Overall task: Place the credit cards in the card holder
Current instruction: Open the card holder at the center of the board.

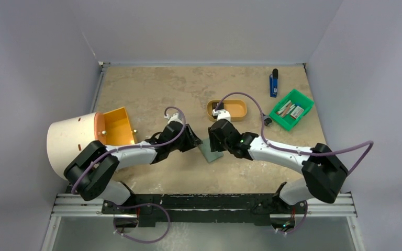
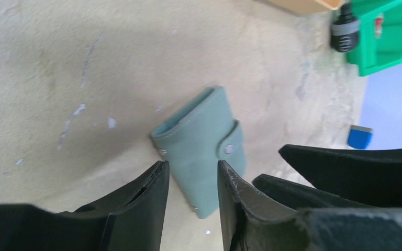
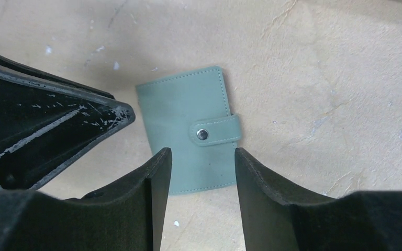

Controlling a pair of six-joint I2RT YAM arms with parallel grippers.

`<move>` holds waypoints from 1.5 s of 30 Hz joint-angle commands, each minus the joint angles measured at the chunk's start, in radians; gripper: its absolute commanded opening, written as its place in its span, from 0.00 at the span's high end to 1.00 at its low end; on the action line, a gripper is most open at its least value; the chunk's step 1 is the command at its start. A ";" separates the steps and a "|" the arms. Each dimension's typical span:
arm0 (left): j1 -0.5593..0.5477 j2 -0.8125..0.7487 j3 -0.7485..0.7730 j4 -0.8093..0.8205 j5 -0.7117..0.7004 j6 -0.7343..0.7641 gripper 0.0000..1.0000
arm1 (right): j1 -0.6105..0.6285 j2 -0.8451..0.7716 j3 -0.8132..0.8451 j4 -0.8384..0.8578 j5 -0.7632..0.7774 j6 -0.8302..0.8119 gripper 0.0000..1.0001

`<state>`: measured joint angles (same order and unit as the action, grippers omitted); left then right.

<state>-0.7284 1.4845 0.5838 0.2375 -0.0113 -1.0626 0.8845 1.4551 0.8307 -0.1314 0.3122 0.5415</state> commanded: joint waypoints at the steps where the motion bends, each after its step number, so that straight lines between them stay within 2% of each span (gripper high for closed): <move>1: 0.004 -0.043 0.064 0.009 0.037 0.012 0.64 | 0.005 -0.031 0.011 -0.017 -0.003 0.021 0.49; 4: 0.004 0.008 0.084 0.055 0.077 0.000 0.72 | 0.005 -0.031 -0.002 0.024 0.004 0.021 0.49; 8: 0.004 0.094 0.085 0.138 0.124 -0.036 0.81 | 0.005 -0.018 -0.015 0.062 0.090 0.078 0.53; 17: 0.006 0.176 0.064 0.157 0.102 -0.050 0.99 | 0.006 0.058 0.034 0.057 0.011 0.016 0.51; 33: 0.009 0.199 0.023 0.177 0.094 -0.051 1.00 | 0.015 0.187 0.100 -0.025 0.078 0.018 0.48; 45: 0.011 0.178 0.008 0.172 0.086 -0.043 1.00 | 0.025 0.249 0.118 -0.073 0.169 0.018 0.56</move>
<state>-0.7265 1.6718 0.6109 0.4263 0.0963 -1.1160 0.9104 1.6650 0.9218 -0.1543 0.4065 0.5644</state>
